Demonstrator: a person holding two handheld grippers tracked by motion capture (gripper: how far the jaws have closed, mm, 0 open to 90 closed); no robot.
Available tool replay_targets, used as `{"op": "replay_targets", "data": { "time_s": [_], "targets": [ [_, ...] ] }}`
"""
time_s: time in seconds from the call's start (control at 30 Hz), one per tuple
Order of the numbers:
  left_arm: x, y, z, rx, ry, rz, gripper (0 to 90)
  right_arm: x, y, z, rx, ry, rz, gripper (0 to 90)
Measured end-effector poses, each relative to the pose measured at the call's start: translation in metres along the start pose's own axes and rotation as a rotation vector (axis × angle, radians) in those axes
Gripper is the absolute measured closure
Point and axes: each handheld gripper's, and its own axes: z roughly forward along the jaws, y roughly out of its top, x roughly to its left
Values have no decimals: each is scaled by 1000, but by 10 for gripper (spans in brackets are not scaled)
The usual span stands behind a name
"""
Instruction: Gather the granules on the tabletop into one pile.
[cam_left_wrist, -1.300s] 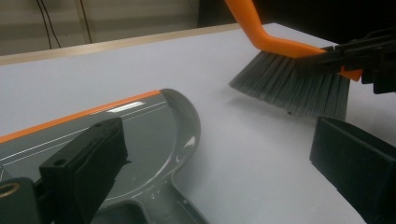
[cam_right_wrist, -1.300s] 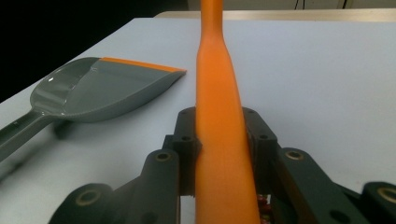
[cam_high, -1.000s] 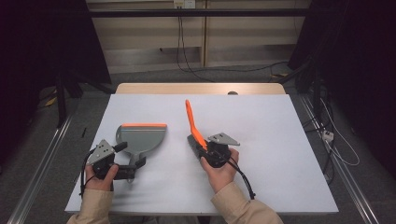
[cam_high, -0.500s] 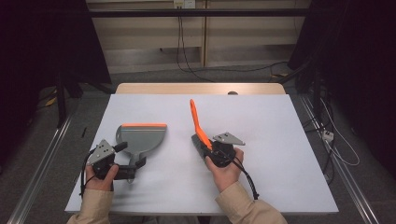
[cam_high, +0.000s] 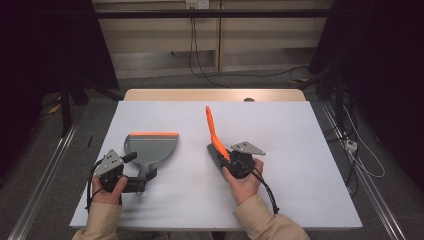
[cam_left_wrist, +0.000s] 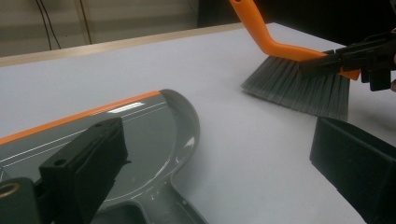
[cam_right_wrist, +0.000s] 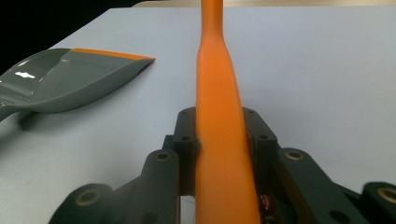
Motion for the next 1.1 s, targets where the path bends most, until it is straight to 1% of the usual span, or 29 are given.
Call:
{"op": "replay_targets", "data": {
  "time_s": [0.1,0.2,0.27,0.33,0.43,0.57,0.63,0.67,0.8,0.83,0.9,0.97,1.1],
  "targets": [
    [0,0,0,0,0,1,37,1,1,-1,-5,21,18,712],
    [0,0,0,0,-1,1,37,2,8,-4,-23,44,17,712],
    [0,0,0,0,2,4,37,2,15,-8,-44,55,16,712],
    [-1,1,-1,0,1,8,37,1,22,-12,-57,54,6,712],
    [-1,1,-1,5,6,5,37,-6,30,-18,-72,52,-6,712],
    [-1,1,-2,9,16,9,37,-17,33,-24,-78,40,-19,712],
    [-1,1,-2,10,20,4,37,-23,32,-27,-73,34,-22,712],
    [-2,1,-2,14,24,-9,37,-26,31,-28,-72,32,-25,711],
    [-2,-1,-1,45,38,-20,37,-39,28,-34,-70,22,-38,711],
    [-3,-1,0,49,42,-23,38,-43,27,-36,-70,23,-42,712],
    [-4,-1,0,54,49,-30,41,-50,24,-39,-66,11,-44,711],
    [-4,-2,1,62,52,-25,43,-56,21,-42,-60,6,-47,712],
    [-6,-3,2,85,61,-34,47,-68,14,-47,-53,-10,-54,711]
  ]
}}
